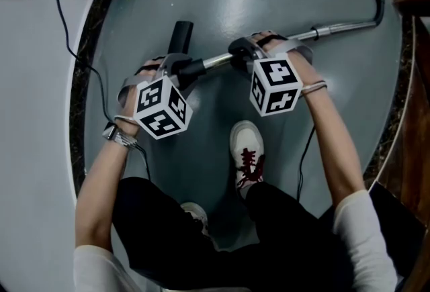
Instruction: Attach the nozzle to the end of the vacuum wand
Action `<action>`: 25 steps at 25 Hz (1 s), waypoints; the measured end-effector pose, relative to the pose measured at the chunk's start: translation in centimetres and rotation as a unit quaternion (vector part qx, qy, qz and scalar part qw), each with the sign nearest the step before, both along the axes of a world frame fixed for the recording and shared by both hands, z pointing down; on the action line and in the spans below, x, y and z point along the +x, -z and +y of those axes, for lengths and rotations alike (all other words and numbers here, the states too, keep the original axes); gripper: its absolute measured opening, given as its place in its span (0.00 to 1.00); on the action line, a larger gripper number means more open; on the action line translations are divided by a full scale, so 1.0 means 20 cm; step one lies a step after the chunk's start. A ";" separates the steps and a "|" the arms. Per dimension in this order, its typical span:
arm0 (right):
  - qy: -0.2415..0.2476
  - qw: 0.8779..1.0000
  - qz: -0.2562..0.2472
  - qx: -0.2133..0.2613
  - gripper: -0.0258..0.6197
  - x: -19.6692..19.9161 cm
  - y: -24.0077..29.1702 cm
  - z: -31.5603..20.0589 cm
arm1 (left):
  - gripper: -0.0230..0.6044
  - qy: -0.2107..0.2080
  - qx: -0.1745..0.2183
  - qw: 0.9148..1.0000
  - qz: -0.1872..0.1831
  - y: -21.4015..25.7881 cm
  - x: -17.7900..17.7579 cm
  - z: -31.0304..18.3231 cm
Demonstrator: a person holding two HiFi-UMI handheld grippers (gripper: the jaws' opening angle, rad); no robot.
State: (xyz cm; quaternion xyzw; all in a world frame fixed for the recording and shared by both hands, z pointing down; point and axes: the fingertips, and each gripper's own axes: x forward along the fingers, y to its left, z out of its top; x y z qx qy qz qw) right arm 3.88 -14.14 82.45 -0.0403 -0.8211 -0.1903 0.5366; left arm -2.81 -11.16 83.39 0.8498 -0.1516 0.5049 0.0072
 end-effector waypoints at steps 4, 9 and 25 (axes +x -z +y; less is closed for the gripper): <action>-0.008 1.000 -0.005 0.002 0.27 0.00 0.02 -0.02 | 0.33 -0.003 0.045 0.999 -0.015 0.02 0.01 -0.03; -0.014 1.000 -0.005 0.006 0.27 -0.01 0.03 -0.03 | 0.33 0.001 0.072 0.996 -0.052 0.03 0.01 -0.06; -0.028 1.000 0.002 0.007 0.27 -0.03 -0.02 -0.02 | 0.33 0.061 0.034 0.995 -0.068 -0.04 0.01 -0.06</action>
